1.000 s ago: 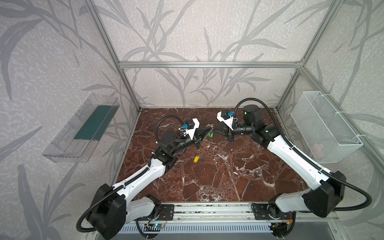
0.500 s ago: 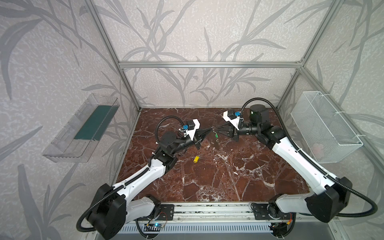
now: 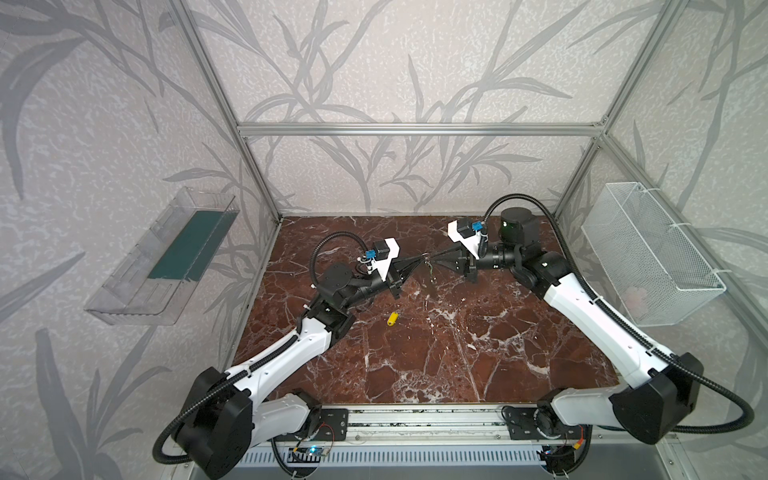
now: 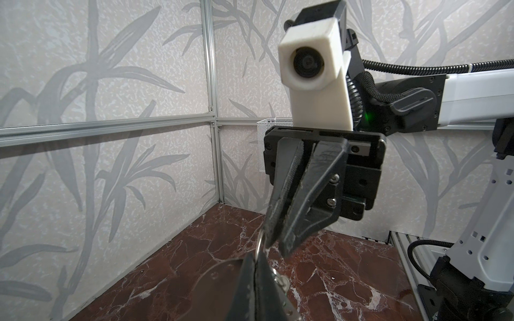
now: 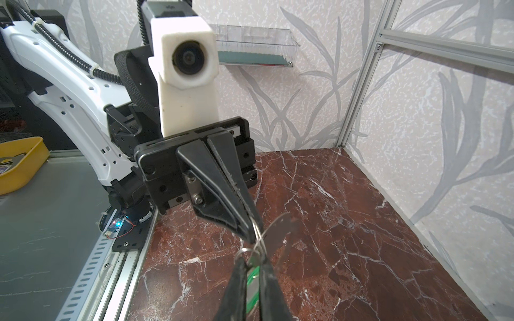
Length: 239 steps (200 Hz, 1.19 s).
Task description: Put the keys on the keyring
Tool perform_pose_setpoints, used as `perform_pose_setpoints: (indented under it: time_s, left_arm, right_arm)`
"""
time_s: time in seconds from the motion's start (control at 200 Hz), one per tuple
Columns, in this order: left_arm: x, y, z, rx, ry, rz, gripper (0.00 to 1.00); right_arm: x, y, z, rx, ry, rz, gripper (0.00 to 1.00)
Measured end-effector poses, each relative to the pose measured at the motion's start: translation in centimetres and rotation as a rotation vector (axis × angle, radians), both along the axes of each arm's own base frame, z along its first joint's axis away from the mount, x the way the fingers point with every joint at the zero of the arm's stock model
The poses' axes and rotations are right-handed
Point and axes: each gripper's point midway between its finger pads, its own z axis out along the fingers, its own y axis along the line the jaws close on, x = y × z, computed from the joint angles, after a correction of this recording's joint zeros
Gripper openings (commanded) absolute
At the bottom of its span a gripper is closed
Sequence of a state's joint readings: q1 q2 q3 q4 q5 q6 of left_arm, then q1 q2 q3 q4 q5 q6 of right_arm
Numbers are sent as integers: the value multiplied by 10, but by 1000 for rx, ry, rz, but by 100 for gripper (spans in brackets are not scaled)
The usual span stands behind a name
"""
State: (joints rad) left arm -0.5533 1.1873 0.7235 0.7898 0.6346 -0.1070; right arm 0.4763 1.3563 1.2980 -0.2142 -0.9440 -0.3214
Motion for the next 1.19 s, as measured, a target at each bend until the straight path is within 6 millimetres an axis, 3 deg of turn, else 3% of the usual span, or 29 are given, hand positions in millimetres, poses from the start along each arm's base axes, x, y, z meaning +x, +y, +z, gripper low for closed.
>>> perform_pose_setpoints:
  time_s: [0.885, 1.195]
  left_arm:
    - [-4, -3, 1, -4, -4, -32, 0]
    - [-5, -3, 1, -5, -5, -33, 0]
  right_arm:
    - [7, 3, -2, 7, 11, -8, 16]
    - [6, 3, -2, 9, 13, -2, 9]
